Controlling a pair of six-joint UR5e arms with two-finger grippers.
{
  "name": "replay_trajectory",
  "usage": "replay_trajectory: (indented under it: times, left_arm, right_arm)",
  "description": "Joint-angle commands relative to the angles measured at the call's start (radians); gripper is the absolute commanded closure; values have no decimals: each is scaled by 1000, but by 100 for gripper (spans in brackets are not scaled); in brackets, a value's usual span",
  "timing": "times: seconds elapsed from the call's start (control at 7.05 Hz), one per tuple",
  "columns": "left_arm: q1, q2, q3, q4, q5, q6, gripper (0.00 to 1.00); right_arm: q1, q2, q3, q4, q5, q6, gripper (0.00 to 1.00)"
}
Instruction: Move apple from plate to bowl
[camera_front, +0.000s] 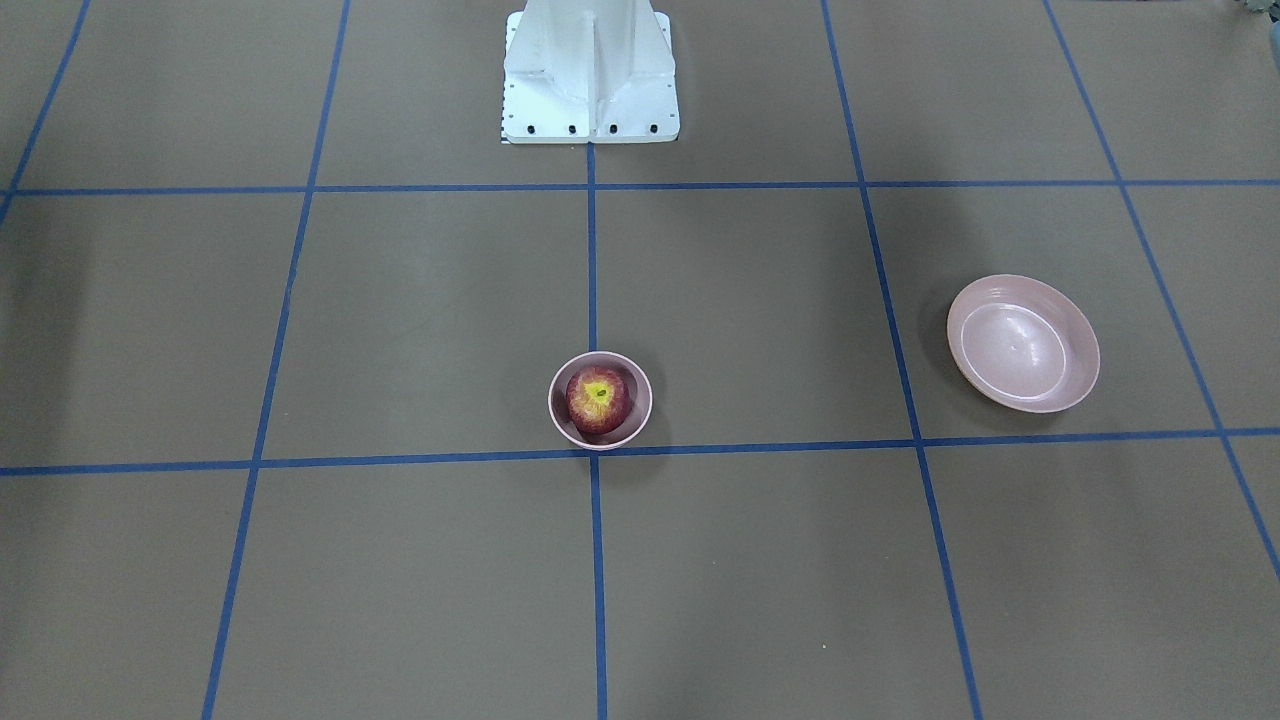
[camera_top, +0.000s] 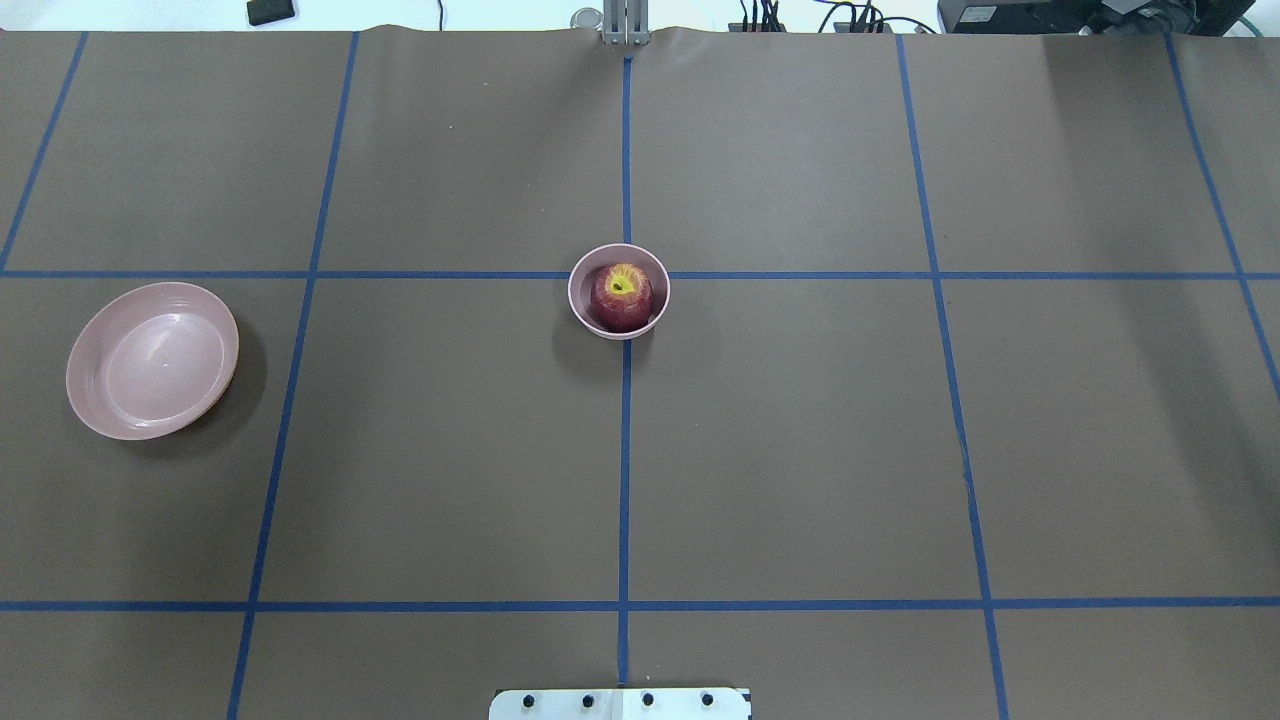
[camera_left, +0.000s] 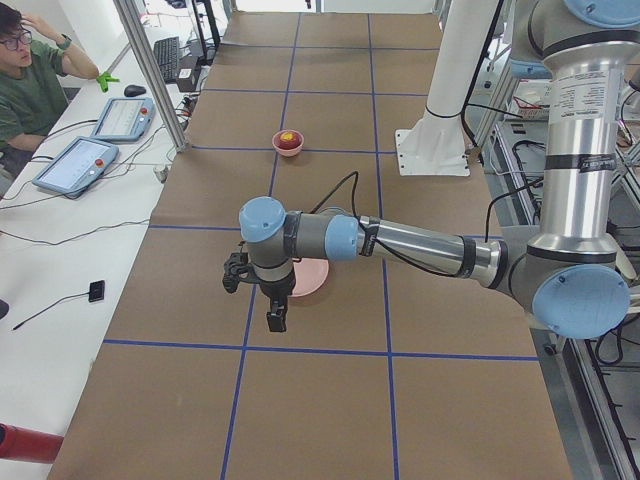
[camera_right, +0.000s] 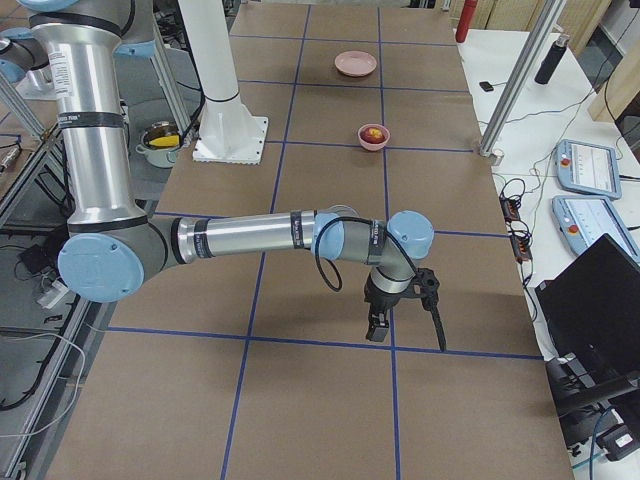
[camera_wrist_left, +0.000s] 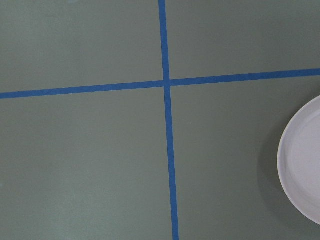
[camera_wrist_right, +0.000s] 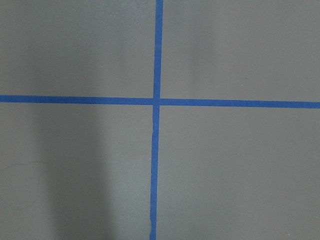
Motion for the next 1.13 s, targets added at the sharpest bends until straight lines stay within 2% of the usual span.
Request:
replay_trajectory:
  times: [0.0,0.14,0.57,0.99]
  left_arm:
    - [-35,-3,51,-2,-13,71,1]
    - [-35,2,64,-5,-15,81,1]
    - [-37,14,129,-130,-15,79,1]
    - [-35,13,124,-132,-15,75,1]
  right_arm:
    - [2,-1,-2,0,0,0,0]
    - [4,-3,-2,0,0,0,0]
    - [16,-3,-1,-2,2,-3,0]
    - [22,-4,15,-3,14,4,0]
